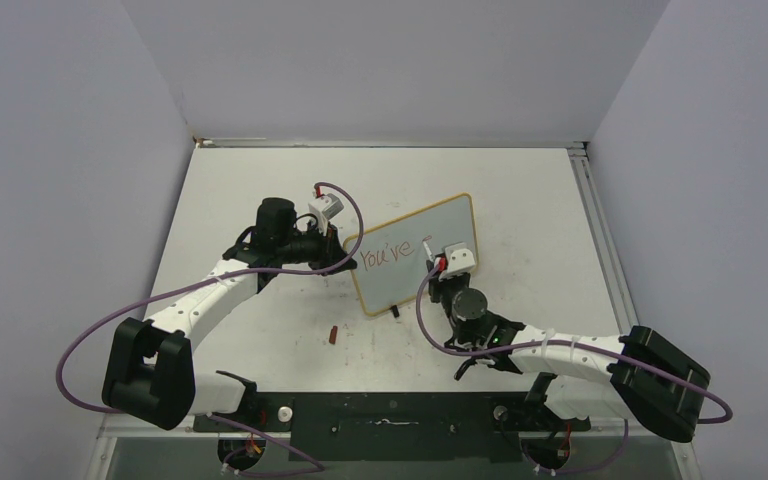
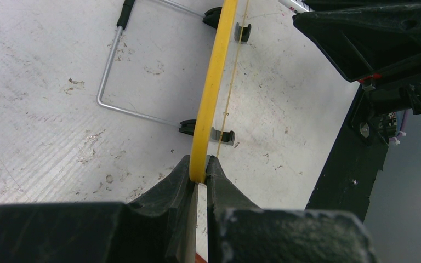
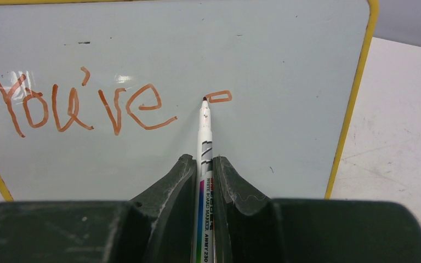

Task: Write a sentence on the whiteboard

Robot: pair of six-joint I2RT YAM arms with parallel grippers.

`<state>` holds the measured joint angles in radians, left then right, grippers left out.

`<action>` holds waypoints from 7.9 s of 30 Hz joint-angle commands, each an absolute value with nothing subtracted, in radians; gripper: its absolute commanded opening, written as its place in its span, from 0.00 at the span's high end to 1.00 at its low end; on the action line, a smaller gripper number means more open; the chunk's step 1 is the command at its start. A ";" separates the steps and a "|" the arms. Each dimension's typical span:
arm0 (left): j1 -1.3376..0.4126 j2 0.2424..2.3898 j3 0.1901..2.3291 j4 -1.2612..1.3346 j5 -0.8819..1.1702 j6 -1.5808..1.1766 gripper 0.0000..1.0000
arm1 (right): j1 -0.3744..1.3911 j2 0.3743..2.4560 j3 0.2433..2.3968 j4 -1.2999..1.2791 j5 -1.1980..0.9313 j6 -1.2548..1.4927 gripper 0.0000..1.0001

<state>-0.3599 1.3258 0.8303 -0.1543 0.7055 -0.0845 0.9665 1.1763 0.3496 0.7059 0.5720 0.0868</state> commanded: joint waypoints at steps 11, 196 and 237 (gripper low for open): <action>-0.359 1.347 0.820 -0.271 0.597 -0.046 1.00 | 0.977 1.187 0.349 0.661 0.638 0.159 0.95; -0.359 1.336 0.823 -0.272 0.586 -0.050 1.00 | 0.839 1.164 0.362 0.707 0.504 0.053 0.95; -0.360 1.336 0.823 -0.273 0.591 -0.051 1.00 | 0.836 1.194 0.413 0.709 0.553 0.011 0.95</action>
